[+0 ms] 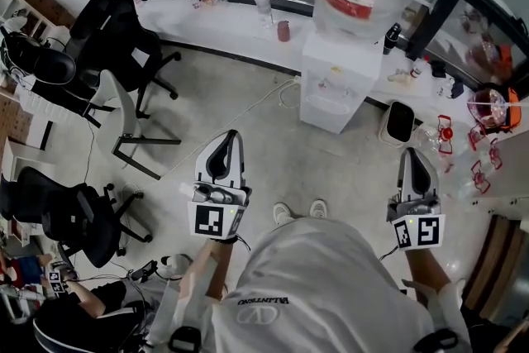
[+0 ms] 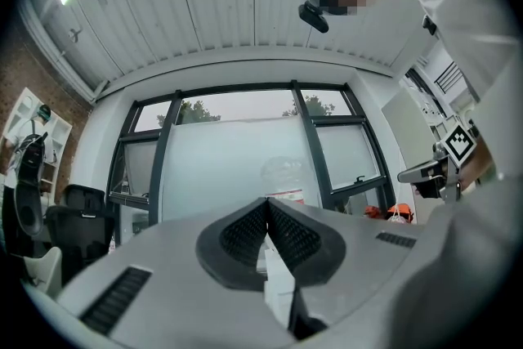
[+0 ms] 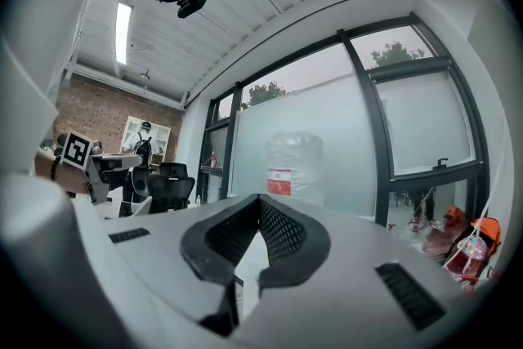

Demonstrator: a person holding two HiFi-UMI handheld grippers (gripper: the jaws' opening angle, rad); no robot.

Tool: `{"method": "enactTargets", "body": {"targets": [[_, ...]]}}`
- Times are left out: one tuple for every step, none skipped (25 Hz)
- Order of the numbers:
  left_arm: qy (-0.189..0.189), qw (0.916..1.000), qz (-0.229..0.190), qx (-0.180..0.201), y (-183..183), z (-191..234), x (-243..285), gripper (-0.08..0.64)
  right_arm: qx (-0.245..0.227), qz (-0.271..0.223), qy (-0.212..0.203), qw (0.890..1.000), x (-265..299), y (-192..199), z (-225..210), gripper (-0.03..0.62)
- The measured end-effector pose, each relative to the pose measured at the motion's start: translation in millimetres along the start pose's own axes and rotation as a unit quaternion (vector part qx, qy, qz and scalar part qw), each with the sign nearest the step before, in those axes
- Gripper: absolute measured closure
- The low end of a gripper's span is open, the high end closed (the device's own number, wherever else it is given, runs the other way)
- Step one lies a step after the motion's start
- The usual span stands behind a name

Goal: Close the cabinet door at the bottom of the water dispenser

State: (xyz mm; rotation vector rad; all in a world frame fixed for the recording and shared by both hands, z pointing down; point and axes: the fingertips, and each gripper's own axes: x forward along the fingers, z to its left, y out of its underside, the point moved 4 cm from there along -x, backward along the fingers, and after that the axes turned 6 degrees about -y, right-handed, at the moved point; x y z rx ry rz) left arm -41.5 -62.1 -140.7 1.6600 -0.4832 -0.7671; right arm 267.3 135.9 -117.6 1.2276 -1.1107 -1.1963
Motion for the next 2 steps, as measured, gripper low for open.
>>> {"method": "enactTargets", "body": {"targets": [[0.001,1.0,-0.001,0.0,0.2,-0.4,-0.4,0.551,-0.001,0.001,0.0,1.0,-0.4,0.2,0.6,0.577],[0.003,1.0,-0.002,0.0,0.3,-0.9,-0.7,0.551,-0.003,0.001,-0.001,1.0,-1.0,0.3,1.0,0.577]]}}
